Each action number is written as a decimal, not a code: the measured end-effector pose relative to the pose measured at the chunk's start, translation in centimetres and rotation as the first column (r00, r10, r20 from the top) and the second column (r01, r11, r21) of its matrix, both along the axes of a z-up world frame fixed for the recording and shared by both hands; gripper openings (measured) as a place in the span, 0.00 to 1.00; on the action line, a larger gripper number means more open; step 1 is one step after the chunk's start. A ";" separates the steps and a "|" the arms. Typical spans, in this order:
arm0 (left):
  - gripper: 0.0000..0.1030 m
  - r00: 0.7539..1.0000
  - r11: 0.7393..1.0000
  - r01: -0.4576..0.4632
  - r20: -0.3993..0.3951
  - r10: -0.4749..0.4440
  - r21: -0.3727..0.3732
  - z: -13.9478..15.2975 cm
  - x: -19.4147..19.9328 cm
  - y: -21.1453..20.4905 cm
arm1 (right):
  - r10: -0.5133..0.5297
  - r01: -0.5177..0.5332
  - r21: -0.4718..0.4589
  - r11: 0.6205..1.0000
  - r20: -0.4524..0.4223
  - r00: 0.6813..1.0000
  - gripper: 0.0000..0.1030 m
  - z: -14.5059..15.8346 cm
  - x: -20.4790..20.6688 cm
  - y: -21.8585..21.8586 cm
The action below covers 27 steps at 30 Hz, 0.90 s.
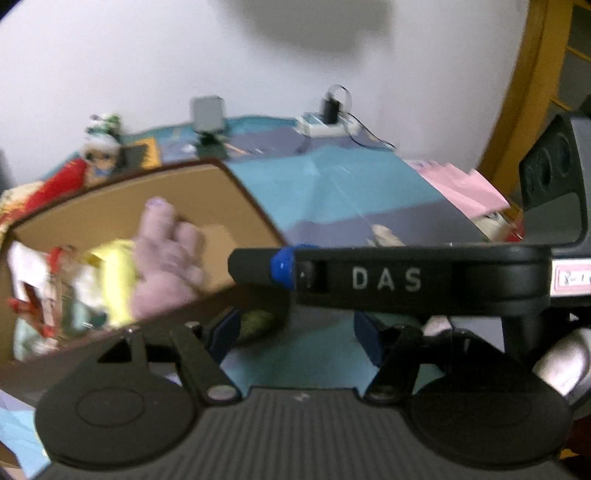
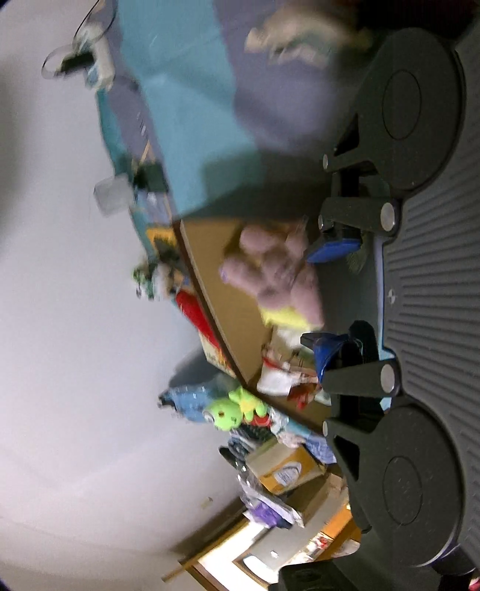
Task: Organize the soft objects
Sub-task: 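Move the right gripper to the red knit hat and grasp it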
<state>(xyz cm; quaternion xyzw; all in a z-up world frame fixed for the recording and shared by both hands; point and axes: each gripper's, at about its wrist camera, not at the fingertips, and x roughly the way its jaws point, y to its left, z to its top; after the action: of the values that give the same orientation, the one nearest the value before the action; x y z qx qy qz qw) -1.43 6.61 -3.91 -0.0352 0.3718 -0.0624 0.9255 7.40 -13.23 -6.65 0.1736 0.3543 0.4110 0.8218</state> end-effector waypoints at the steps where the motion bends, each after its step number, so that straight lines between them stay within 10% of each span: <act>1: 0.64 1.000 1.000 0.014 -0.012 -0.014 -0.007 -0.2 0.1 -0.8 | -0.017 0.017 -0.004 1.000 -0.012 1.000 0.26 -0.4 0.1 -1.1; 8: 0.64 0.985 0.988 0.149 -0.077 -0.152 -0.045 -2.4 1.1 -8.0 | -0.138 0.134 -0.061 0.989 -0.064 0.988 0.26 -2.5 -1.3 -9.1; 17: 0.64 0.910 0.918 0.394 -0.122 -0.397 -0.046 -4.6 2.8 -18.7 | -0.380 0.367 -0.109 0.924 -0.149 0.913 0.26 -5.6 -1.9 -19.9; 27: 0.65 0.904 0.915 0.404 -0.156 -0.397 0.014 -6.3 5.4 -22.0 | -0.443 0.449 -0.055 0.892 -0.305 0.843 0.27 -8.8 1.1 -24.0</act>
<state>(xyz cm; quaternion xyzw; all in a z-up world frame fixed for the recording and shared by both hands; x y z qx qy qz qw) 4.02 -15.35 -10.23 0.0586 0.4410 -0.2399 0.8629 8.48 -37.24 -15.43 0.3208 0.4247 0.1795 0.8273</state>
